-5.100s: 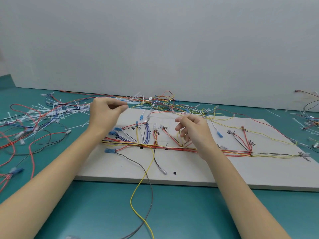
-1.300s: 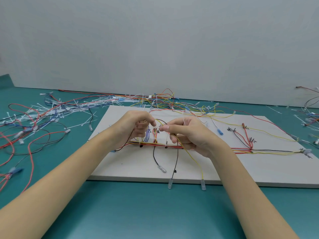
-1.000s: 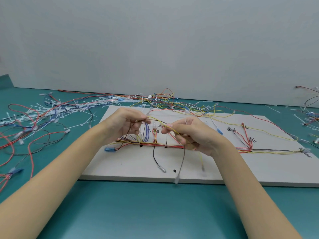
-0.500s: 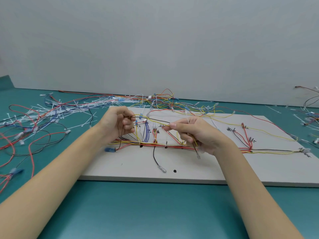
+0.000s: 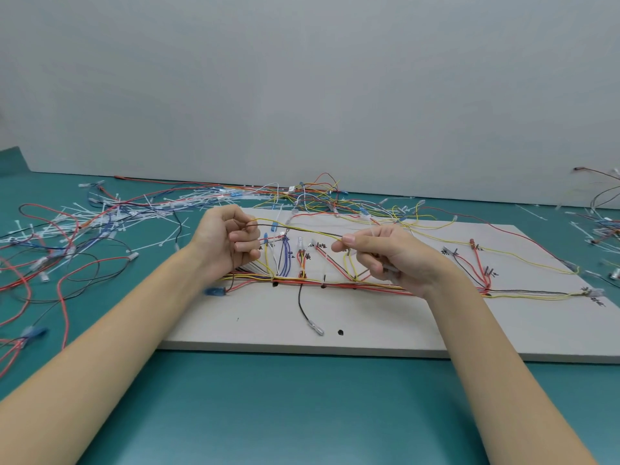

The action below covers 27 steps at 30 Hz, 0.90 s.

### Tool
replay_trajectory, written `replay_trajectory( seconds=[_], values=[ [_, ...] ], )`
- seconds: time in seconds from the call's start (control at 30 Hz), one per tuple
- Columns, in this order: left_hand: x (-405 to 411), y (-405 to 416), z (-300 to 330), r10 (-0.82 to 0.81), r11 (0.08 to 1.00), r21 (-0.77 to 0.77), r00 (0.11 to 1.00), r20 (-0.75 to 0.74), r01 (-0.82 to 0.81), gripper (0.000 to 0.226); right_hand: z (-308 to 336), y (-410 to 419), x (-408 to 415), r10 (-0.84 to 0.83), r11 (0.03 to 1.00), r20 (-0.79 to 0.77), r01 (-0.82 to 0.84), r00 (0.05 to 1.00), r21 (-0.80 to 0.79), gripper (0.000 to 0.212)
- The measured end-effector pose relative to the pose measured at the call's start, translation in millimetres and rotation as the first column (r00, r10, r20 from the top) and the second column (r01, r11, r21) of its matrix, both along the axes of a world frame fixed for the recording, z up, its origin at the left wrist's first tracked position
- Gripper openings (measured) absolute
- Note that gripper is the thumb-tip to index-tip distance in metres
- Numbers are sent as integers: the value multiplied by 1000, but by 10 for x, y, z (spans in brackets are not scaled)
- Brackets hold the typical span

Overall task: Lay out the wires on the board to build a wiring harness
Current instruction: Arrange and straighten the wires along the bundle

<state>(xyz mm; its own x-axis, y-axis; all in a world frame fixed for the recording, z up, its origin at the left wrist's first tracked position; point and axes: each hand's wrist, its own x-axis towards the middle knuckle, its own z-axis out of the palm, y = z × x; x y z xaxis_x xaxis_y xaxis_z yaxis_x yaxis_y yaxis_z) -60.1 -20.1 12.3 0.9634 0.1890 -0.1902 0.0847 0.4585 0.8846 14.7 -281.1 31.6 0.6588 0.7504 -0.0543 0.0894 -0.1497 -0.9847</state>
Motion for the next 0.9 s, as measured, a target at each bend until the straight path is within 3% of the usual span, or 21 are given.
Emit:
replay_trajectory(
  seconds=[0.1, 0.3, 0.5, 0.63, 0.9],
  values=[
    [-10, -5, 39, -42, 997, 66, 999, 16, 41, 23, -11, 5, 9, -5, 1000, -7, 5, 1000, 12, 27],
    [-19, 2, 30, -84, 996, -38, 995, 53, 86, 14, -31, 7, 20, 4, 1000, 0, -4, 1000, 30, 27],
    [-28, 57, 33, -188, 934, 321, 980, 70, 156, 8, -23, -1, 21, -15, 1000, 0, 15, 1000, -7, 28],
    [-35, 140, 33, -213, 876, 447, 977, 21, 181, 30, -21, 0, 19, -20, 1000, -18, 19, 1000, -4, 24],
    [-20, 240, 58, -200, 921, 343, 980, 12, 184, 10, -43, 6, 39, -34, 999, 27, 35, 999, -16, 25]
  ],
)
